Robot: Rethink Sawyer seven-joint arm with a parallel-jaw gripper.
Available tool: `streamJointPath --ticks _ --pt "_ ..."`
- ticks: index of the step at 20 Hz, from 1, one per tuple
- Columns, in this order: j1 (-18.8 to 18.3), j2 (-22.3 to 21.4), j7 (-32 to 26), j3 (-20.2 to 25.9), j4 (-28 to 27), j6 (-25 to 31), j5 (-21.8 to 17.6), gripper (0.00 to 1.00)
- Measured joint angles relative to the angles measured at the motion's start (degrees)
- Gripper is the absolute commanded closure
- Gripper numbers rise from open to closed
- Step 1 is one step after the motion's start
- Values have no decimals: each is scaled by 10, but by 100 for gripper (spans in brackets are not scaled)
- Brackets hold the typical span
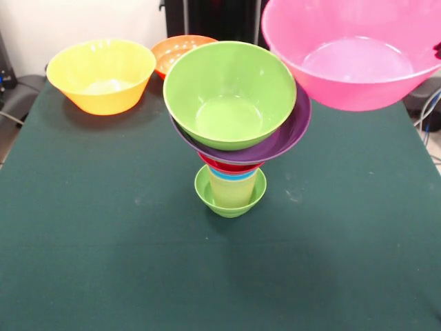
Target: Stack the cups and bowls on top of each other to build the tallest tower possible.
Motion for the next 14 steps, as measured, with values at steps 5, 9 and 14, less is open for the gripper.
streamJointPath --ticks 5,9,14 --pt "-12 0 -23 -23 0 0 9 100" --pt "-18 0 -46 -45 0 0 21 100" --pt "-20 0 -68 -75 -1 0 51 100"
